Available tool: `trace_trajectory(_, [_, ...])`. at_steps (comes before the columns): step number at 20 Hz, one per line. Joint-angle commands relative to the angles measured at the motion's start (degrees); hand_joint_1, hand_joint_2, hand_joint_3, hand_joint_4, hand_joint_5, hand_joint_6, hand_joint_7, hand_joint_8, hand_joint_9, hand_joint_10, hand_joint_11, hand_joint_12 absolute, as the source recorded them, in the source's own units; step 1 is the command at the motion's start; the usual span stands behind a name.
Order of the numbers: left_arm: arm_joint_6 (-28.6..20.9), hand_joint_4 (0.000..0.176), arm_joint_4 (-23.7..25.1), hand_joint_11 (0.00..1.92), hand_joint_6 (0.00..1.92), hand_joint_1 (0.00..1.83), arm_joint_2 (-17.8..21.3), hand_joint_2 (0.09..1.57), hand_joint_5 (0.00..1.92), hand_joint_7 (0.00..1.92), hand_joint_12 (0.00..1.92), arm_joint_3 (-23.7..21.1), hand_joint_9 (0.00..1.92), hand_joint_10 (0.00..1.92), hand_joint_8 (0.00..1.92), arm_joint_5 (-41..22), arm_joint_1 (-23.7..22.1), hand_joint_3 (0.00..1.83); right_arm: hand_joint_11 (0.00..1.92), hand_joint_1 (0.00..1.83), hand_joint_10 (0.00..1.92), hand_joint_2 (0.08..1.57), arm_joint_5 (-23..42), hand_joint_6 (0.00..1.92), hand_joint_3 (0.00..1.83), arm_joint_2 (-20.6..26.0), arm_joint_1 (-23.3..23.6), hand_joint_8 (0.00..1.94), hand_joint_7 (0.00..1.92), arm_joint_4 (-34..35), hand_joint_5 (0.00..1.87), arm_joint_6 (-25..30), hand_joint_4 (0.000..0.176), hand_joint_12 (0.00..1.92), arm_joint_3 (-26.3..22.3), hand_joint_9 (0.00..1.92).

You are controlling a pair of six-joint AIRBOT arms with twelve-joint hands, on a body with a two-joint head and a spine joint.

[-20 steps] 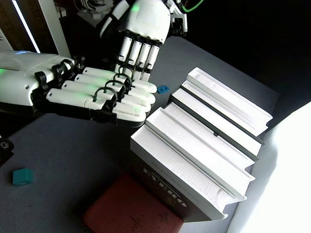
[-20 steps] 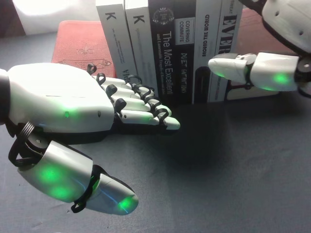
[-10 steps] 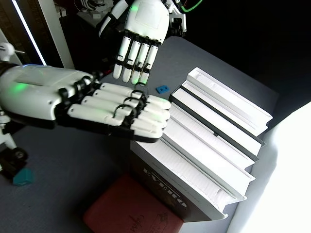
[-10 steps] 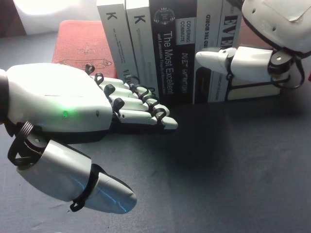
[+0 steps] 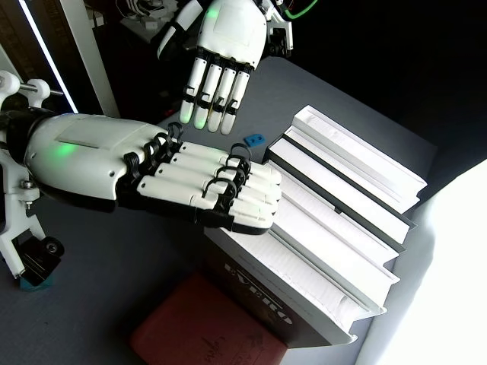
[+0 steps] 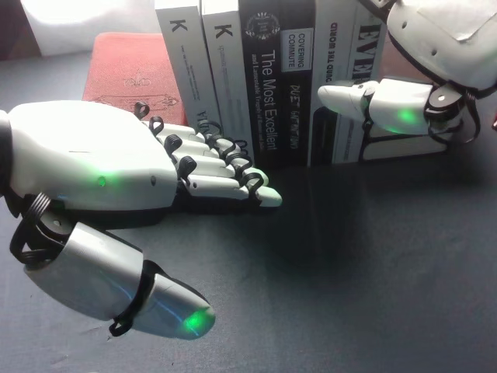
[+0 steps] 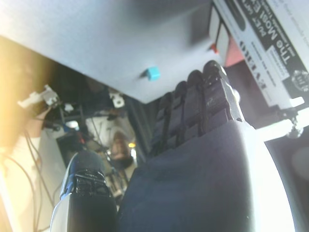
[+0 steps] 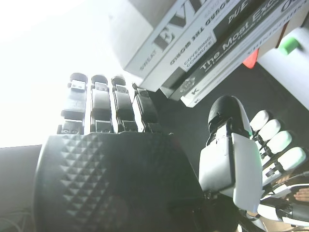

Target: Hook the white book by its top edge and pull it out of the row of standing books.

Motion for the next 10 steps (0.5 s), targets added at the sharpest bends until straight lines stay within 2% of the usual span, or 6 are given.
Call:
trace_trajectory(1, [0.0, 0.0, -2.5, 0.0, 0.0, 0.0, 0.3, 1.19, 0.0, 0.0, 0.0, 0.3, 0.0, 0.0, 0.0, 1.3, -0.4, 0.02, 0.0, 0.0, 0.0, 1.13, 4.7, 0.0, 0.01, 0.4, -0.3, 0.0, 0.0, -1.5, 0.02, -0.5, 0.0, 0.0, -0.2, 0.0])
trace_trajectory(10, [0.6, 0.0, -2.8, 0.0, 0.0, 0.0, 0.1, 1.21, 0.0, 0.0, 0.0, 2.7, 0.0, 0.0, 0.0, 1.1, 0.3, 0.02, 0.0, 0.0, 0.0, 1.13, 4.6, 0.0, 0.0, 2.4, -1.6, 0.0, 0.02, -0.2, 0.03, -3.5, 0.0, 0.0, -4.2, 0.0])
